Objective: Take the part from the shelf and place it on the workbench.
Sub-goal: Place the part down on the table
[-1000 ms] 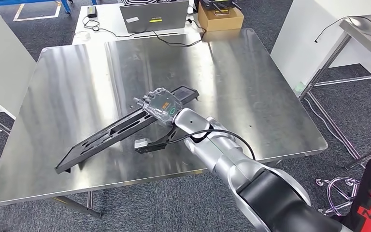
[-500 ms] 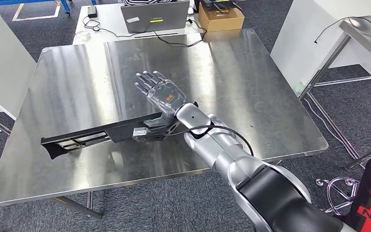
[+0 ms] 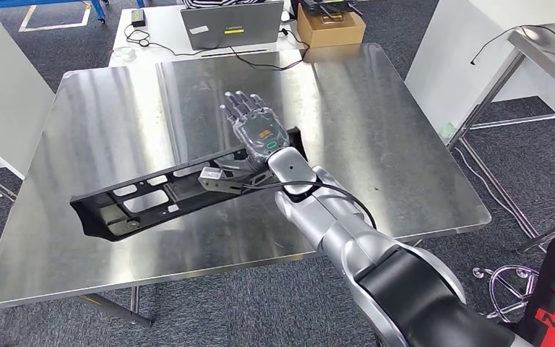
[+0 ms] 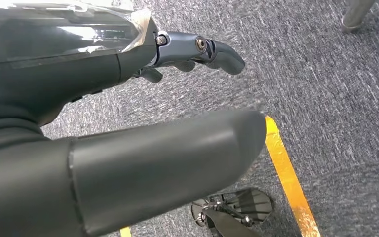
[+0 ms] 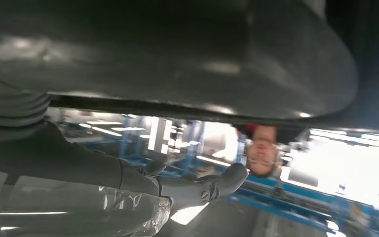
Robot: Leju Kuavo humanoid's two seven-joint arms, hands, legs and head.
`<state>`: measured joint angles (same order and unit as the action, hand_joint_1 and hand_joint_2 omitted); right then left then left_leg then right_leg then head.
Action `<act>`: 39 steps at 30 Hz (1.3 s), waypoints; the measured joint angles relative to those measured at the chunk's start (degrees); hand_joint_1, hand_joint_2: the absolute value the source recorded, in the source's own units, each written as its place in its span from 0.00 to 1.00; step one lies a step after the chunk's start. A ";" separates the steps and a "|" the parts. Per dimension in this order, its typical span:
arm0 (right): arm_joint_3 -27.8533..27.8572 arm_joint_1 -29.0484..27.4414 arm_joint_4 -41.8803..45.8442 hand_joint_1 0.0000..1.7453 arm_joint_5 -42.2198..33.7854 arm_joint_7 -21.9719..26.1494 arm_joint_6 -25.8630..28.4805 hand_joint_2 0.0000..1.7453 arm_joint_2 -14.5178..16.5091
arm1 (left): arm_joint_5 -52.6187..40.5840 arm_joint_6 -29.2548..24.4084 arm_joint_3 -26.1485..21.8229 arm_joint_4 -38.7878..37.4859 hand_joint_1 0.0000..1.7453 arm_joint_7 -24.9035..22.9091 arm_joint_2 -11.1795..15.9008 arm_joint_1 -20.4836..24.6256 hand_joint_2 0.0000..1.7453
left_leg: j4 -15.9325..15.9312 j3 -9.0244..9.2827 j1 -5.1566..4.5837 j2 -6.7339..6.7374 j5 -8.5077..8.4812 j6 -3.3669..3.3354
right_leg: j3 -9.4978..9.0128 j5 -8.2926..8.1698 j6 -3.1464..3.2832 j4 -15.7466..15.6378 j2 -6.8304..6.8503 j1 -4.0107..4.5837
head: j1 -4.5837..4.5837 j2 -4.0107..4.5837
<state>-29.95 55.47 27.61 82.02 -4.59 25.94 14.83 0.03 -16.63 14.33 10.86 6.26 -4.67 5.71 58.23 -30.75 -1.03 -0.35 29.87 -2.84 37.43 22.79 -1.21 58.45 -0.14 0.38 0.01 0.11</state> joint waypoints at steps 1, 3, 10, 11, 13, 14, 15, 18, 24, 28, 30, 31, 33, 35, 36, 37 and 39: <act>0.59 0.05 0.64 0.00 0.82 -3.50 -0.67 0.00 -0.06 | 0.04 -0.33 -0.16 0.00 0.00 -0.01 -0.04 -0.07 0.00 | 0.00 0.01 0.00 0.00 0.00 0.00 | 0.00 0.00 0.00 0.00 0.00 0.00 | 0.00 0.00; 1.68 0.35 1.60 0.00 3.07 -11.00 -1.36 0.00 -0.57 | 0.10 -0.92 -0.52 0.00 0.00 -0.05 -0.16 -0.23 0.00 | 0.00 0.01 -0.02 -0.03 0.00 0.00 | 0.01 0.00 0.00 0.00 0.00 0.01 | 0.01 0.00; 5.49 2.60 2.44 0.00 5.24 -24.90 -8.99 0.00 -4.81 | 0.07 -1.52 -1.23 0.00 0.00 -1.27 -0.55 -0.72 0.00 | 0.00 0.02 -0.08 -0.04 0.02 -0.03 | -0.09 0.00 -0.01 -0.04 -0.01 0.00 | 0.01 0.00; 5.85 2.66 2.39 0.00 5.24 -25.26 -10.59 0.00 -5.14 | 0.04 -1.54 -1.26 0.00 0.00 -1.34 -0.55 -0.72 0.00 | 0.00 0.02 -0.08 -0.01 0.03 -0.03 | -0.08 0.00 -0.01 -0.05 -0.02 0.00 | 0.01 0.00; 6.51 2.69 2.14 0.00 5.24 -25.77 -13.72 0.00 -5.47 | -0.08 -1.55 -1.32 0.00 0.00 -1.45 -0.58 -0.71 0.00 | 0.01 0.03 -0.08 0.03 0.04 -0.03 | -0.07 0.00 -0.01 -0.06 -0.02 0.00 | 0.00 0.00; 6.82 2.69 1.92 0.00 5.24 -25.96 -14.97 0.00 -5.55 | -0.18 -1.55 -1.36 0.00 0.00 -1.49 -0.61 -0.71 0.00 | 0.01 0.02 -0.08 0.03 0.04 -0.03 | -0.06 0.00 -0.01 -0.07 -0.02 0.00 | 0.01 0.00; 7.11 2.68 1.69 0.00 5.24 -26.11 -16.05 0.00 -5.60 | -0.30 -1.55 -1.41 0.00 0.00 -1.50 -0.64 -0.71 0.00 | 0.00 0.01 -0.08 0.03 0.04 -0.03 | -0.04 0.00 -0.01 -0.07 -0.02 0.00 | 0.00 0.00; 7.60 2.67 1.07 0.00 5.25 -26.24 -17.22 0.00 -5.69 | -0.51 -1.55 -1.55 0.00 0.00 -1.54 -0.78 -0.71 0.00 | -0.04 -0.06 -0.06 0.04 0.03 -0.03 | 0.04 0.00 -0.02 -0.10 -0.03 0.01 | 0.00 0.00; 8.42 2.72 0.13 0.00 5.26 -25.95 -20.08 0.00 -5.72 | -0.89 -1.56 -1.59 0.00 0.00 -1.57 -1.03 -0.69 0.00 | -0.24 -0.09 -0.05 0.04 0.04 -0.01 | 0.06 0.02 -0.02 -0.22 -0.03 0.07 | -0.01 0.00; 9.16 2.54 -0.34 0.00 5.25 -23.82 -18.17 0.00 -5.62 | -1.05 -1.67 -1.79 0.00 0.00 -1.56 -1.21 -0.68 0.00 | -0.32 -0.14 -0.06 0.04 0.03 -0.01 | 0.05 0.02 -0.02 -0.33 -0.04 0.11 | -0.01 0.00; 9.70 2.36 -0.26 0.00 5.15 -21.86 -14.31 0.00 -5.35 | -1.09 -1.74 -2.02 0.00 0.00 -1.55 -1.36 -0.67 0.00 | -0.32 -0.16 -0.06 0.04 0.03 -0.01 | 0.05 0.02 -0.03 -0.35 -0.03 0.11 | -0.01 0.00; 10.14 2.10 0.09 0.00 4.74 -19.97 -11.36 0.00 -5.11 | -1.12 -1.78 -2.11 0.00 0.00 -1.49 -1.43 -0.67 0.00 | -0.32 -0.17 -0.06 0.04 0.03 -0.01 | 0.05 0.02 -0.03 -0.37 -0.04 0.11 | 0.00 0.00; 11.81 0.81 2.69 0.00 -0.08 -10.93 -2.35 0.00 -4.42 | -1.24 -1.85 -2.37 0.00 0.00 -1.16 -1.57 -0.67 0.00 | -0.33 -0.18 -0.06 0.03 0.04 -0.02 | 0.05 0.02 -0.03 -0.40 -0.03 0.11 | 0.00 0.00; 14.30 -2.03 8.51 0.00 -13.01 4.38 5.03 0.00 -3.30 | -1.44 -1.91 -2.64 0.00 0.00 -0.81 -1.71 -0.67 0.00 | -0.34 -0.15 -0.06 -0.02 0.05 -0.02 | 0.01 0.03 -0.02 -0.45 -0.02 0.12 | -0.01 0.00; 15.57 -4.14 12.78 0.00 -23.10 12.39 5.21 0.00 -2.56 | -1.57 -1.93 -2.76 0.00 0.00 -0.75 -1.76 -0.68 0.00 | -0.36 -0.13 -0.05 -0.09 0.06 -0.02 | -0.03 0.05 -0.01 -0.47 0.02 0.14 | 0.00 0.00; 16.55 -6.56 17.52 0.00 -34.18 18.80 2.63 0.00 -1.78 | -1.71 -1.92 -2.84 0.00 0.00 -0.73 -1.79 -0.71 0.00 | -0.37 -0.12 -0.04 -0.16 0.06 -0.02 | -0.07 0.07 0.01 -0.49 0.05 0.16 | 0.01 0.00; 17.52 -11.72 27.52 0.00 -56.20 26.56 -7.59 0.00 -0.61 | -1.90 -1.75 -3.05 0.00 0.00 -0.56 -1.76 -0.80 0.00 | -0.39 -0.10 -0.03 -0.24 0.07 -0.01 | -0.12 0.09 0.03 -0.51 0.12 0.17 | 0.02 0.00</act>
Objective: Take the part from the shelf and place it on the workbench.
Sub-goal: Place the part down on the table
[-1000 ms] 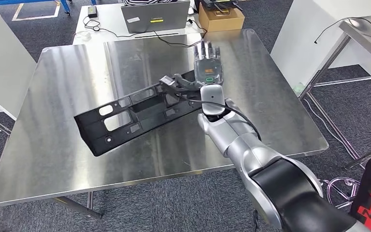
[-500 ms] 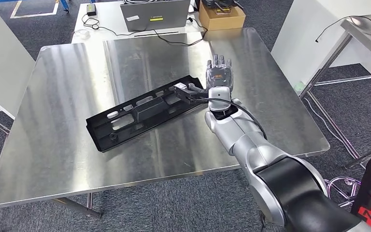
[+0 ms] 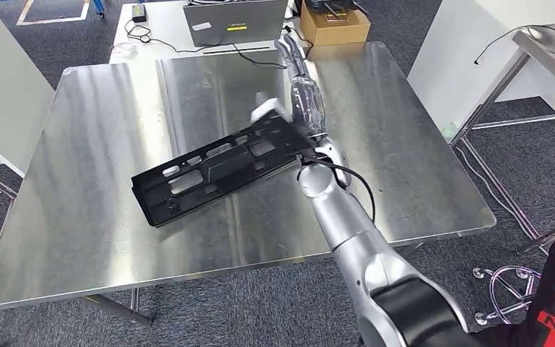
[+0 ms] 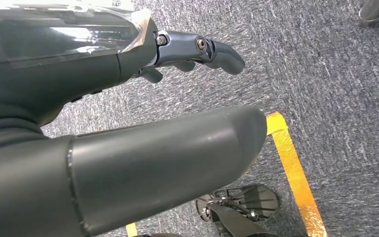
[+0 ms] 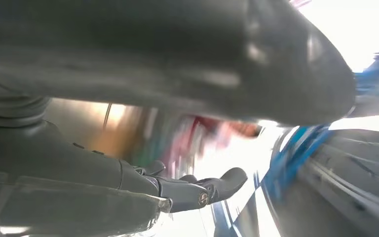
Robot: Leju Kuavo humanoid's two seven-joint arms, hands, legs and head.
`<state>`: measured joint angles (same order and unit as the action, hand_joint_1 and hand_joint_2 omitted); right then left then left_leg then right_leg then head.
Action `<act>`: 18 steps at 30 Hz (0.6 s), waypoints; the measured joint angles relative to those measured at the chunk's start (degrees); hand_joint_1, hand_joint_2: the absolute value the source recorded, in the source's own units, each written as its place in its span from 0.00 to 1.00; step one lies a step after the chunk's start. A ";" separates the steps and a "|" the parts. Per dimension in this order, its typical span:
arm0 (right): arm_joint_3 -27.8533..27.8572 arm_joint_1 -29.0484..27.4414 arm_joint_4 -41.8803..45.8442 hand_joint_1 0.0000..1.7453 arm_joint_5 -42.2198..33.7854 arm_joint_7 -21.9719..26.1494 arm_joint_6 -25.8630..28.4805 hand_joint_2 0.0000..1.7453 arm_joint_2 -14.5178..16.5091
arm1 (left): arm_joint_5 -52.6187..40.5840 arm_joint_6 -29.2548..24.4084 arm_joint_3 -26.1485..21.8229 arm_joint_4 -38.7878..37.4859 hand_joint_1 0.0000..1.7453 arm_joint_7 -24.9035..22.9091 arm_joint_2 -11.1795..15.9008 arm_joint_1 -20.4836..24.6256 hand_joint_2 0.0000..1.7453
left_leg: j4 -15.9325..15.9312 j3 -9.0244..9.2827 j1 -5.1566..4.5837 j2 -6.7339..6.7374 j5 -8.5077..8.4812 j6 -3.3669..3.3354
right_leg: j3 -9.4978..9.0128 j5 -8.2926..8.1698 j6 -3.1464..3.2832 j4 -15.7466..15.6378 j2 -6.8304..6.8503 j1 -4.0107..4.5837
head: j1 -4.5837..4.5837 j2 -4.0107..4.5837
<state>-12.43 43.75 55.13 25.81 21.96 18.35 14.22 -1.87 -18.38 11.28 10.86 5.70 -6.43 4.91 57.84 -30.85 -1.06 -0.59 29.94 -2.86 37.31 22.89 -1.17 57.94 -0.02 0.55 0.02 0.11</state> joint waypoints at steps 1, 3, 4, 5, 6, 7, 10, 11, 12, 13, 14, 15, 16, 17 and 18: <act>0.00 -2.43 4.87 0.00 -8.55 1.41 -5.96 0.00 0.35 | -0.04 0.12 -0.16 0.00 0.00 0.26 0.05 -0.04 0.00 | 0.00 0.01 0.00 0.01 0.01 0.01 | -0.01 0.00 0.01 0.00 0.00 0.00 | 0.00 0.00; -0.25 -6.86 14.16 0.00 -19.67 2.63 -15.43 0.00 0.67 | -0.08 0.30 -0.59 0.00 0.00 0.99 0.25 -0.07 0.00 | 0.00 0.05 0.00 0.05 0.02 0.02 | -0.04 0.01 0.01 -0.01 -0.01 -0.01 | 0.00 0.00; -0.40 -8.78 18.05 0.00 -23.20 2.96 -18.59 0.00 0.74 | -0.12 0.30 -0.80 0.00 0.00 1.39 0.35 -0.08 0.00 | -0.01 0.09 -0.01 0.06 0.03 0.03 | -0.07 0.01 0.01 -0.02 -0.01 -0.01 | 0.00 0.00; -0.51 -10.63 21.59 0.00 -26.98 3.16 -21.51 0.00 0.76 | -0.22 0.25 -0.95 0.00 0.00 1.84 0.45 -0.08 0.00 | 0.00 0.13 -0.01 0.05 0.04 0.03 | -0.11 0.01 0.01 -0.03 -0.01 -0.01 | 0.00 0.00; -0.58 -12.46 24.87 0.00 -31.60 3.20 -24.59 0.00 0.75 | -0.32 0.15 -1.08 0.00 0.00 2.35 0.55 -0.08 0.00 | 0.00 0.18 -0.01 0.05 0.04 0.03 | -0.16 0.01 0.02 -0.03 -0.01 -0.01 | 0.00 0.00; -0.61 -14.23 27.92 0.00 -36.85 3.12 -27.91 0.00 0.73 | -0.43 0.00 -1.19 0.00 0.00 2.88 0.63 -0.09 0.00 | -0.01 0.22 -0.01 0.04 0.05 0.02 | -0.20 0.02 0.02 -0.03 -0.01 0.00 | 0.00 0.00; -0.61 -19.09 36.15 0.00 -50.19 2.56 -36.64 0.00 0.60 | -0.54 -0.62 -1.53 0.00 0.00 4.07 0.83 -0.06 0.00 | -0.01 0.34 -0.01 0.09 0.12 0.00 | -0.29 0.03 0.03 -0.04 -0.05 -0.02 | -0.01 0.00; -0.60 -20.54 38.48 0.00 -52.77 2.45 -38.63 0.00 0.55 | -0.52 -0.74 -1.70 0.01 0.00 4.38 0.89 -0.05 0.00 | -0.01 0.38 -0.02 0.11 0.14 0.00 | -0.32 0.03 0.03 -0.05 -0.07 -0.02 | -0.01 0.00; -0.59 -22.02 40.57 0.00 -54.49 2.51 -40.12 0.00 0.50 | -0.43 -0.82 -1.93 0.01 0.00 4.74 0.96 -0.04 0.00 | 0.01 0.44 -0.03 0.13 0.18 -0.02 | -0.35 0.03 0.03 -0.10 -0.08 -0.10 | -0.01 0.00; -0.60 -23.57 42.52 0.00 -55.67 2.73 -41.41 0.00 0.42 | -0.24 -0.84 -2.21 0.01 0.00 5.16 1.01 -0.03 0.00 | 0.02 0.50 -0.05 0.14 0.22 -0.06 | -0.40 0.03 0.03 -0.16 -0.08 -0.18 | -0.01 0.00; -0.63 -25.26 44.40 0.00 -56.53 3.09 -42.68 0.00 0.34 | 0.02 -0.85 -2.52 0.01 0.00 5.60 1.07 -0.03 0.00 | 0.04 0.54 -0.06 0.14 0.25 -0.08 | -0.46 0.03 0.02 -0.21 -0.07 -0.25 | -0.01 0.00; -0.68 -27.04 46.17 0.00 -57.02 3.53 -43.77 0.00 0.24 | 0.33 -0.85 -2.84 0.01 0.00 6.03 1.11 -0.04 0.00 | 0.05 0.57 -0.07 0.13 0.29 -0.12 | -0.51 0.03 0.02 -0.26 -0.06 -0.33 | -0.01 0.00; -0.76 -28.77 47.75 0.00 -57.05 3.97 -44.71 0.00 0.10 | 0.62 -0.84 -3.17 0.00 0.00 6.46 1.15 -0.05 0.00 | 0.05 0.58 -0.07 0.13 0.32 -0.16 | -0.56 0.03 0.01 -0.27 -0.06 -0.36 | -0.01 0.00; -0.91 -30.40 49.04 0.00 -56.59 4.44 -45.47 0.00 -0.07 | 0.89 -0.84 -3.53 0.00 0.00 6.85 1.20 -0.05 0.00 | 0.05 0.58 -0.10 0.14 0.35 -0.21 | -0.58 0.03 0.01 -0.27 -0.07 -0.40 | -0.02 0.00; -1.08 -31.80 50.08 0.00 -55.83 4.88 -46.01 0.00 -0.27 | 1.10 -0.83 -3.87 0.00 0.00 7.19 1.23 -0.05 0.00 | 0.06 0.59 -0.14 0.15 0.39 -0.28 | -0.59 0.02 0.00 -0.28 -0.09 -0.45 | -0.01 0.00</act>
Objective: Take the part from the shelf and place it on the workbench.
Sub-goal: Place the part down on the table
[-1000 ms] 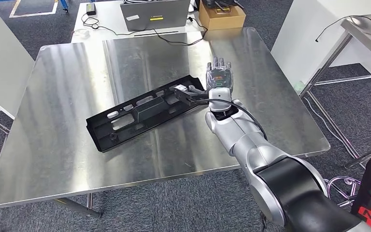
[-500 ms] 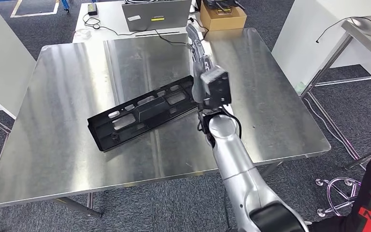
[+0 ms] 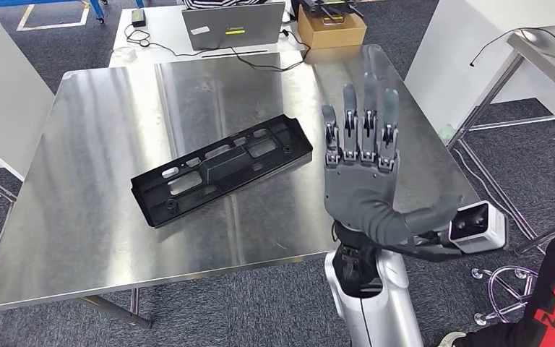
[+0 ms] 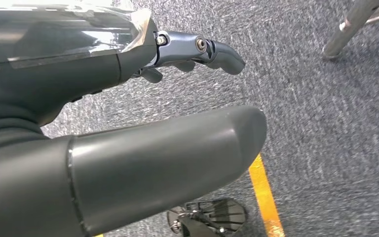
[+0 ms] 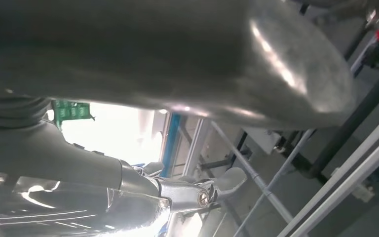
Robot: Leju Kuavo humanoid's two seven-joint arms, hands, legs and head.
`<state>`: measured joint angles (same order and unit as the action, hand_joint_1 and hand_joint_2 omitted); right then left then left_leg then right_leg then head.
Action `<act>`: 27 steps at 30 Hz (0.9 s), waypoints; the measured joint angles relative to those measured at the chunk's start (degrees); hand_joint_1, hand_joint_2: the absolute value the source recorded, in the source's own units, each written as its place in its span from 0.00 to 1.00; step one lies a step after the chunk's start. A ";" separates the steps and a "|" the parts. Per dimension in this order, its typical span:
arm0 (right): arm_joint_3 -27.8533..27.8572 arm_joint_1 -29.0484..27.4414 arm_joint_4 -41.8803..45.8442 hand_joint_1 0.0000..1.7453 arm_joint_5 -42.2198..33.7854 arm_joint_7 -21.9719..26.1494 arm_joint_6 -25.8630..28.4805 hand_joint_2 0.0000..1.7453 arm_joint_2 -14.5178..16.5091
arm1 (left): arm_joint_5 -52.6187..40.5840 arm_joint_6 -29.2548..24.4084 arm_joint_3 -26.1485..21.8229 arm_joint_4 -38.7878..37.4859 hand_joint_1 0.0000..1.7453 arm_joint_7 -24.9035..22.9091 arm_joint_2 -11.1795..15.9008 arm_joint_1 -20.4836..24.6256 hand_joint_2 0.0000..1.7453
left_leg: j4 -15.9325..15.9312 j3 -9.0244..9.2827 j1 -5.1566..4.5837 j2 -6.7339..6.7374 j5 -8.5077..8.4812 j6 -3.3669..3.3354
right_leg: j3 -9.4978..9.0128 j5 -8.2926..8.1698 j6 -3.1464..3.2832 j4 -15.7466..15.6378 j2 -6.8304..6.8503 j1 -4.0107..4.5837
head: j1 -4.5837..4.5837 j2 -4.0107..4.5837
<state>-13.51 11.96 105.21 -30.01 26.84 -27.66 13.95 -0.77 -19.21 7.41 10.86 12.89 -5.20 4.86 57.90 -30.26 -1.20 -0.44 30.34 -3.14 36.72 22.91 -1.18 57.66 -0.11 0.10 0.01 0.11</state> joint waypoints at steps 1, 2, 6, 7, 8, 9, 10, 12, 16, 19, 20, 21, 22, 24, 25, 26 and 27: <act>-0.22 -1.13 0.78 0.00 0.89 0.41 -0.42 0.00 -0.22 | 0.14 0.00 -0.32 0.00 0.00 0.28 0.04 0.00 0.00 | 0.00 0.02 -0.07 0.01 0.04 -0.07 | -0.02 -0.01 -0.02 -0.01 -0.02 -0.06 | -0.01 0.00; -0.46 -2.06 1.34 0.00 1.69 0.80 -0.76 0.00 -0.46 | 0.25 0.00 -0.63 0.00 0.00 0.46 0.08 0.00 0.00 | 0.03 0.07 -0.17 0.02 0.01 -0.18 | -0.07 -0.07 -0.08 -0.03 -0.03 -0.13 | -0.01 0.00; -0.99 -3.95 2.24 0.00 3.09 1.61 -1.18 0.00 -1.38 | 0.68 0.01 -1.57 0.01 0.00 0.91 0.05 0.00 0.00 | -0.96 0.79 0.14 0.23 -1.16 -1.12 | -0.05 0.35 -0.62 0.61 -0.08 -0.01 | 0.01 0.00; -1.01 -4.08 2.30 0.00 3.21 1.73 -1.13 0.00 -1.66 | 0.77 0.03 -1.69 0.01 0.00 1.02 0.03 0.00 0.00 | -1.39 0.98 0.39 0.33 -1.52 -1.35 | 0.72 1.51 -0.52 2.49 -0.10 0.08 | 0.09 0.00; -1.01 -4.26 2.32 0.00 3.31 1.83 -1.00 0.00 -2.00 | 0.81 0.08 -1.79 0.01 0.00 1.11 0.00 -0.02 0.00 | -1.62 1.06 0.54 0.43 -1.75 -1.51 | 2.05 3.21 -0.34 5.61 -0.10 0.02 | 0.17 0.00; -0.98 -4.49 2.31 0.00 3.38 1.94 -0.82 0.00 -2.39 | 0.85 0.13 -1.93 0.01 0.00 1.24 0.01 -0.06 0.00 | -1.69 0.98 0.57 0.45 -1.87 -1.59 | 3.64 5.06 -0.21 9.73 -0.10 -0.06 | 0.27 0.00; -0.94 -4.79 2.29 0.00 3.49 2.05 -0.61 0.00 -2.82 | 0.88 0.20 -2.10 0.00 0.00 1.37 0.01 -0.12 0.00 | -1.67 0.88 0.59 0.51 -1.93 -1.55 | 5.08 6.53 -0.24 13.61 -0.09 -0.19 | 0.32 0.00; -0.83 -5.40 2.22 0.00 3.81 2.47 -0.14 0.00 -3.62 | 0.92 0.32 -2.46 0.00 0.00 1.60 0.01 -0.25 0.00 | -1.64 0.80 0.63 0.57 -2.02 -1.41 | 5.52 7.21 -0.88 16.33 -0.06 -0.51 | 0.32 0.00; -0.76 -5.86 2.18 0.00 4.53 3.33 0.40 0.00 -4.72 | 0.91 0.40 -2.78 0.00 0.00 1.73 -0.01 -0.28 0.00 | -1.36 0.70 0.73 0.52 -1.89 -0.50 | -3.14 3.04 -2.17 2.22 0.04 -1.02 | 0.28 0.00; -0.58 -6.46 2.28 0.00 5.44 4.25 1.17 0.00 -5.17 | 0.75 0.62 -2.85 0.00 0.00 1.59 0.04 -0.27 0.00 | -1.01 0.41 0.71 0.41 -1.98 0.58 | -4.19 2.68 -1.30 -0.22 -0.15 -0.77 | 0.26 0.00; -0.47 -6.69 2.38 0.00 5.82 4.62 1.49 0.00 -5.28 | 0.67 0.72 -2.86 0.00 0.00 1.50 0.13 -0.28 0.00 | -0.80 0.28 0.84 0.36 -1.81 0.90 | -4.05 2.61 -0.94 -0.47 -0.14 -1.04 | 0.29 0.00; -0.36 -6.89 2.52 0.00 6.20 4.92 1.82 0.00 -5.38 | 0.59 0.86 -2.87 0.00 0.00 1.42 0.20 -0.29 0.00 | -0.20 -0.07 0.97 0.32 -1.10 1.25 | -3.90 2.41 -0.46 -0.59 -0.13 -1.27 | 0.25 0.00; -0.22 -7.06 2.70 0.00 6.49 5.14 2.11 0.00 -5.43 | 0.50 0.99 -2.89 0.00 0.00 1.41 0.27 -0.28 0.00 | 1.28 -0.73 1.14 0.28 0.30 1.64 | -3.74 2.17 0.10 -0.77 -0.11 -1.49 | 0.20 0.00; 0.33 -7.39 3.02 0.00 6.70 5.38 2.78 0.00 -5.51 | 0.36 1.18 -2.94 0.00 0.00 1.49 0.35 -0.27 0.00 | 7.27 -3.19 1.49 0.26 4.61 2.30 | -3.17 1.72 1.03 -0.86 -0.01 -1.45 | 0.09 0.00; 0.72 -7.61 3.13 0.00 6.72 5.43 3.09 0.00 -5.58 | 0.32 1.20 -2.99 0.00 0.00 1.53 0.39 -0.29 0.00 | 10.90 -4.59 1.68 0.26 6.54 2.59 | -2.78 1.49 1.26 -0.84 0.04 -1.35 | 0.07 0.00; 1.15 -7.85 3.22 0.00 6.72 5.44 3.35 0.00 -5.66 | 0.29 1.21 -3.07 0.00 0.00 1.56 0.45 -0.33 0.00 | 13.54 -5.50 1.82 0.26 7.58 2.81 | -2.38 1.21 1.36 -0.81 0.08 -1.27 | 0.07 0.00; 1.57 -8.10 3.32 0.00 6.73 5.44 3.51 0.00 -5.75 | 0.26 1.22 -3.14 0.00 0.00 1.56 0.50 -0.36 0.00 | 14.35 -5.50 1.91 0.27 7.44 2.93 | -1.99 0.92 1.35 -0.78 0.10 -1.21 | 0.06 0.00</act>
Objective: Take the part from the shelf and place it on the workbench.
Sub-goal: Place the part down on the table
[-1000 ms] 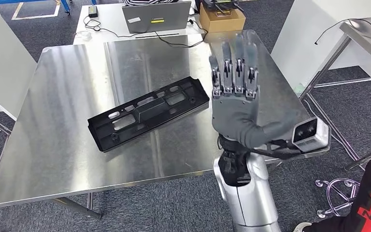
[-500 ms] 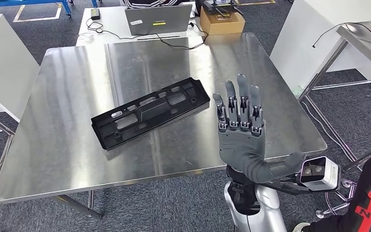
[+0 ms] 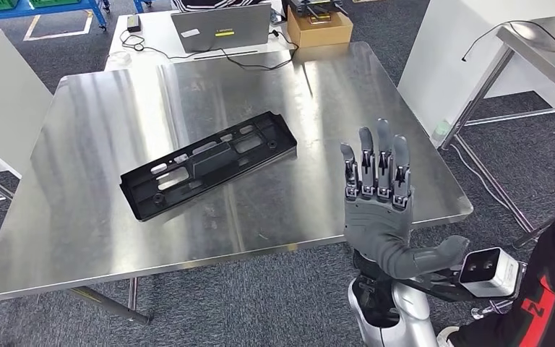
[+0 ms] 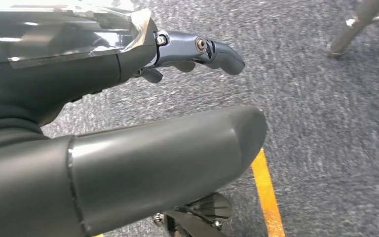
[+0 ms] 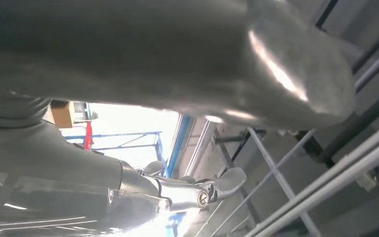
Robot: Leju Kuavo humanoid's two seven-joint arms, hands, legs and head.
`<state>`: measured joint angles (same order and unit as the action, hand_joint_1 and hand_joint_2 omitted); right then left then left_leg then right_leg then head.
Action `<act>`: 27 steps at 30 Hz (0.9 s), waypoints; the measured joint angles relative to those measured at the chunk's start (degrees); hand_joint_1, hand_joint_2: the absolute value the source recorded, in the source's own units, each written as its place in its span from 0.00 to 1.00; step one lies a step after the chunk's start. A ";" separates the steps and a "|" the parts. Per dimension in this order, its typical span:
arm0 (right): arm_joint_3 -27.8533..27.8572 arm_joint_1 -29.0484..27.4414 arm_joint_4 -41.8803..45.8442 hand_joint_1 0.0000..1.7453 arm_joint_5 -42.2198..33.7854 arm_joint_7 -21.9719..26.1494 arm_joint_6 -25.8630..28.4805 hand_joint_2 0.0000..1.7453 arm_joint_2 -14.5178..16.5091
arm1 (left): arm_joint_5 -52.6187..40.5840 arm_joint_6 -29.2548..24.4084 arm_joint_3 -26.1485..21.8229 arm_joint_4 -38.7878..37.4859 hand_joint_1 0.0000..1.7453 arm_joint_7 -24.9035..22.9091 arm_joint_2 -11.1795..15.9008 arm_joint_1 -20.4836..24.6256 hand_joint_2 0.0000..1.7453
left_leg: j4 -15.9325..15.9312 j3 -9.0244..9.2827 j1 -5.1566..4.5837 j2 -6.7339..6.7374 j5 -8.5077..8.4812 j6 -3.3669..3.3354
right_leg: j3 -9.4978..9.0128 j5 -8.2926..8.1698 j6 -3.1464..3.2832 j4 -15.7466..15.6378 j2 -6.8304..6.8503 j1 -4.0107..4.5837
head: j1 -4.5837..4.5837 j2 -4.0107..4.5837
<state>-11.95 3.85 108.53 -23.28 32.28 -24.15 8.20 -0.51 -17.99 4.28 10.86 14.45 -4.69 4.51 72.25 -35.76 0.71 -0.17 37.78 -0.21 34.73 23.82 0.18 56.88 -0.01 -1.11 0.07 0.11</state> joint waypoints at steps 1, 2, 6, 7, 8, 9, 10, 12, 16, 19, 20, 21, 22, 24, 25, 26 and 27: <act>0.36 -0.24 0.13 0.00 0.02 0.01 0.10 0.00 -0.09 | -0.03 0.01 -0.05 0.00 0.00 0.00 0.04 -0.01 0.00 | -1.37 1.11 0.05 0.01 -1.23 0.01 | 0.36 -0.32 -0.10 0.02 0.00 0.03 | 0.00 0.00; 0.67 -0.45 0.29 0.00 0.05 0.02 0.17 0.00 -0.16 | -0.05 0.02 -0.09 0.00 0.00 0.00 0.09 0.01 0.00 | -4.88 3.37 0.07 0.01 -3.15 -0.12 | 0.65 -0.64 -0.27 0.03 -0.03 0.03 | -0.01 0.00; 1.51 -1.23 1.04 0.00 0.36 0.30 0.60 0.00 -0.27 | -0.08 0.04 -0.13 0.01 0.00 -0.09 0.20 0.24 0.00 | -16.26 9.97 -0.45 -0.11 -6.49 -1.09 | 1.16 -2.08 -1.58 -0.06 -0.04 0.21 | 0.06 0.00; 1.66 -1.50 1.16 0.00 0.52 0.44 0.60 0.00 -0.28 | -0.08 0.05 -0.15 0.01 0.00 -0.17 0.22 0.24 0.00 | -16.20 9.71 -0.66 -0.12 -6.92 -1.39 | 1.16 -2.53 -2.04 -0.23 -0.01 0.21 | 0.08 0.00; 1.80 -1.77 1.26 0.00 0.72 0.64 0.60 0.00 -0.31 | -0.08 0.09 -0.16 0.00 0.00 -0.26 0.21 0.24 0.00 | -16.44 9.36 -0.63 0.00 -7.42 -1.82 | 1.28 -2.70 -2.38 -0.19 0.03 0.21 | 0.08 0.00; 1.94 -2.06 1.38 0.00 0.91 0.86 0.59 0.00 -0.35 | -0.09 0.11 -0.18 0.01 0.00 -0.35 0.18 0.26 0.00 | -16.66 8.87 -0.56 0.11 -8.05 -2.32 | 1.74 -2.18 -2.46 0.29 0.02 0.27 | 0.07 0.00; 2.07 -2.33 1.49 0.00 1.11 1.03 0.58 0.00 -0.41 | -0.09 0.14 -0.21 0.01 0.00 -0.44 0.16 0.29 0.00 | -16.93 8.29 -0.45 0.26 -8.80 -2.85 | 2.47 -0.78 -2.31 1.70 0.01 0.35 | 0.15 0.00; 2.23 -2.76 1.56 0.00 1.39 1.21 0.58 0.00 -0.56 | -0.10 0.17 -0.29 0.02 0.00 -0.54 0.14 0.31 0.00 | -17.12 6.89 -0.38 0.50 -10.04 -3.45 | 4.65 3.91 -1.57 7.51 -0.01 0.40 | 0.26 0.00; 2.60 -3.78 1.56 0.00 2.88 1.91 0.85 0.00 -0.80 | -0.15 0.18 -0.55 0.02 0.00 -0.64 0.08 0.29 0.00 | -16.81 3.97 -0.43 0.89 -12.27 -3.18 | 3.78 6.86 -2.99 15.27 0.00 0.15 | 0.35 0.00; 2.89 -4.18 1.64 0.00 4.22 2.46 1.17 0.00 -0.84 | -0.28 0.19 -0.70 0.02 0.00 -0.86 0.07 0.31 0.00 | -15.68 2.24 -0.58 0.93 -13.27 -2.41 | -5.56 5.01 -3.74 2.90 -0.02 0.15 | 0.33 0.00; 3.02 -4.31 1.70 0.00 4.56 2.52 1.31 0.00 -0.84 | -0.32 0.19 -0.78 0.02 0.00 -0.92 0.09 0.32 0.00 | -15.32 1.84 -0.67 0.92 -13.53 -2.06 | -7.14 5.26 -3.51 0.19 -0.05 0.27 | 0.32 0.00; 3.20 -4.46 1.76 0.00 4.86 2.55 1.48 0.00 -0.84 | -0.34 0.18 -0.86 0.02 0.00 -0.97 0.10 0.32 0.00 | -15.15 1.57 -0.72 0.92 -13.82 -1.69 | -7.48 5.59 -3.15 -0.83 -0.08 0.47 | 0.31 0.00; 3.36 -4.61 1.80 0.00 5.17 2.56 1.67 0.00 -0.85 | -0.36 0.18 -0.95 0.02 0.00 -1.01 0.12 0.31 0.00 | -15.11 1.43 -0.68 0.91 -14.14 -1.30 | -7.11 5.47 -2.72 -0.97 -0.06 0.50 | 0.27 0.00; 3.61 -4.69 1.82 0.00 5.66 2.56 1.94 0.00 -0.85 | -0.36 0.16 -1.08 0.01 0.00 -1.07 0.23 0.27 0.00 | -14.45 0.99 -0.40 0.74 -13.30 -0.61 | -6.39 4.80 -1.54 -1.07 0.10 0.07 | 0.27 0.00; 3.64 -4.67 1.82 0.00 5.88 2.56 2.01 0.00 -0.84 | -0.36 0.15 -1.10 0.00 0.00 -1.08 0.27 0.26 0.00 | -13.24 0.50 -0.26 0.64 -11.65 -0.31 | -6.05 4.35 -0.86 -1.16 0.21 -0.14 | 0.23 0.00; 3.65 -4.66 1.82 0.00 6.07 2.56 2.06 0.00 -0.84 | -0.36 0.14 -1.12 0.00 0.00 -1.09 0.31 0.25 0.00 | -11.22 -0.19 -0.11 0.55 -9.28 -0.04 | -5.64 3.90 -0.33 -1.17 0.29 -0.22 | 0.19 0.00; 3.66 -4.67 1.82 0.00 6.26 2.56 2.12 0.00 -0.83 | -0.35 0.11 -1.13 0.00 0.00 -1.10 0.31 0.24 0.00 | -8.38 -1.09 -0.06 0.49 -6.59 0.21 | -5.16 3.42 0.04 -1.14 0.33 -0.15 | 0.14 0.00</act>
<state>-8.29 -0.82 110.36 -17.02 34.84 -22.03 7.37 -0.86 -17.88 3.15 10.86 13.36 -4.38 4.75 63.88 -36.85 0.65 0.32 31.19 0.00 29.57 27.24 0.22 55.74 0.31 -1.26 0.21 0.11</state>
